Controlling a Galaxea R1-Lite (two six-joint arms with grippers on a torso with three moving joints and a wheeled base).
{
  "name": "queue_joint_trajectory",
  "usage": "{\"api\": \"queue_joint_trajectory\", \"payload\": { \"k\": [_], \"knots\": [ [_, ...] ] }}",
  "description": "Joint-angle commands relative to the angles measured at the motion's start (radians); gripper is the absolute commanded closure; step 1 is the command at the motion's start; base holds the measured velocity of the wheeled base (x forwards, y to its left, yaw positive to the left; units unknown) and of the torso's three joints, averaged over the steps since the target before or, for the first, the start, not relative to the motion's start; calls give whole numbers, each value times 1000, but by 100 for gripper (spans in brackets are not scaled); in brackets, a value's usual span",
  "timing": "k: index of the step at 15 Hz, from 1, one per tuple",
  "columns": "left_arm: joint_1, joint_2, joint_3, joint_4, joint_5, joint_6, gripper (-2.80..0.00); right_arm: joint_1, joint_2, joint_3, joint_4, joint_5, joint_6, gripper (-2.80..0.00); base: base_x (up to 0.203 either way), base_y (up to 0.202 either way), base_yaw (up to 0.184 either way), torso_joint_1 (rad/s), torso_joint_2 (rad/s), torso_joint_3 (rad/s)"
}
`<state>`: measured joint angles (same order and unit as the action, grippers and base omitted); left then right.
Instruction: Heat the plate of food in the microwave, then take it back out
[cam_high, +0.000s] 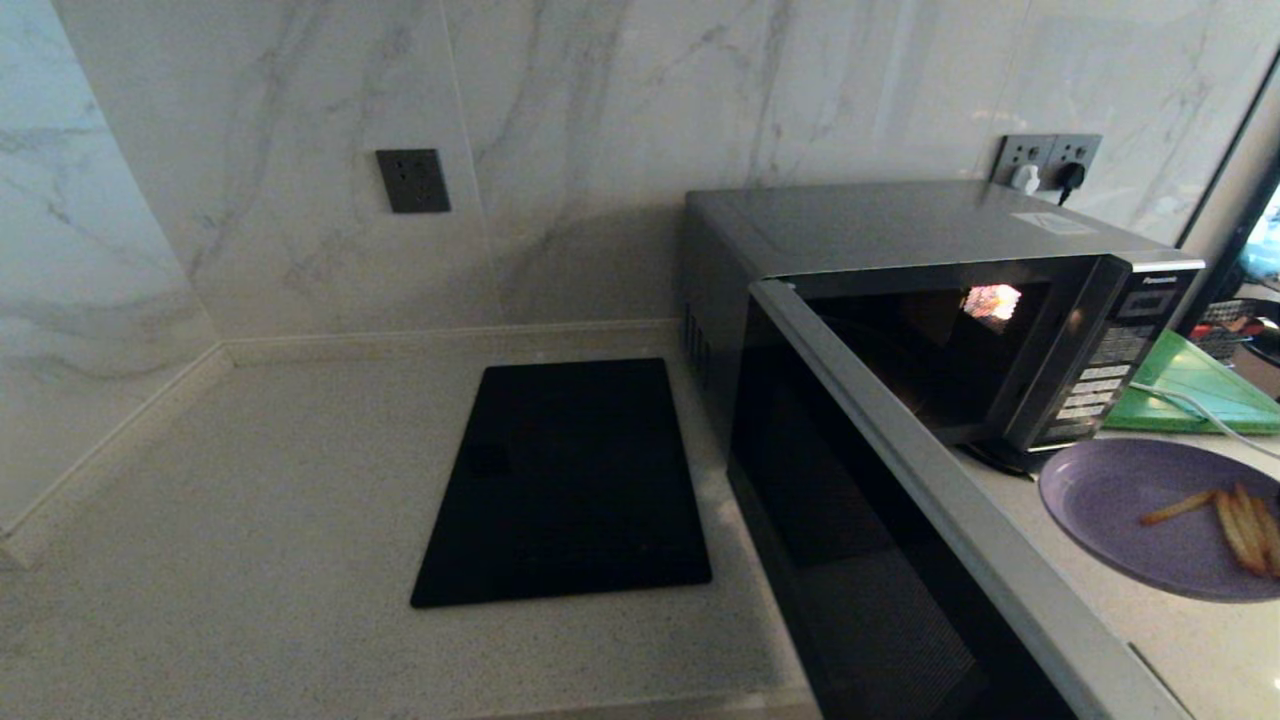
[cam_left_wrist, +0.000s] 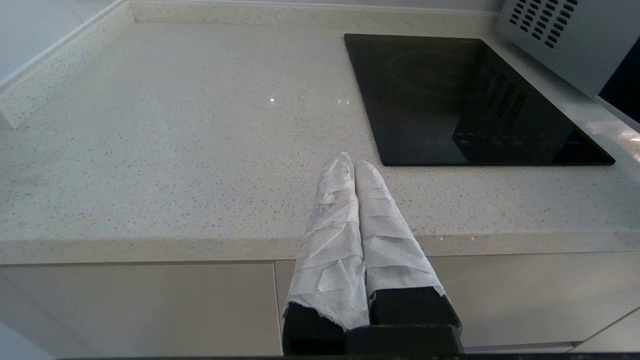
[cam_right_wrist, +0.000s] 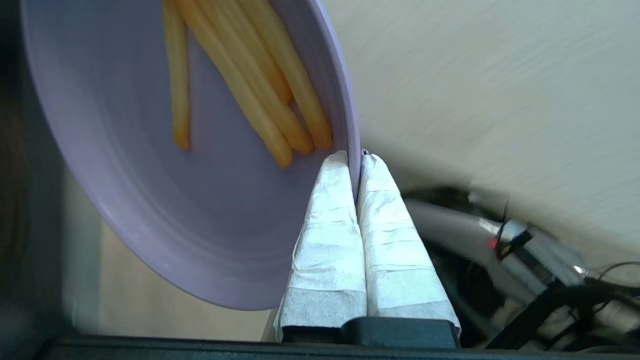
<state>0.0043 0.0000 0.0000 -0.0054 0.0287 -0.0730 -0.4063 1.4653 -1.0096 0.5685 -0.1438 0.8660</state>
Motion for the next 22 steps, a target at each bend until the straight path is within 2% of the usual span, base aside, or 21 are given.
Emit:
{"api": "queue_joint_trajectory", "payload": {
  "k": [1,3,5,9,16,22],
  "knots": [
    [0,2,0,-1,0,-1,0,-180,18,-18,-27,-2,-52,0,0,0,0,0,0,0],
    [0,2,0,-1,0,-1,0,-289,109,-59,-73,0,-107,0,0,0,0,0,0,0],
    [0,2,0,-1,0,-1,0,-360,206,-94,-129,4,-135,0,0,0,0,0,0,0],
    [0,0,0,-1,0,-1,0,-449,390,-159,-201,37,-166,0,0,0,0,0,0,0],
    [0,2,0,-1,0,-1,0,-556,617,-266,-211,119,-214,0,0,0,0,0,0,0],
    [0,2,0,-1,0,-1,0,-579,670,-291,-211,148,-231,0,0,0,0,0,0,0]
  ]
}}
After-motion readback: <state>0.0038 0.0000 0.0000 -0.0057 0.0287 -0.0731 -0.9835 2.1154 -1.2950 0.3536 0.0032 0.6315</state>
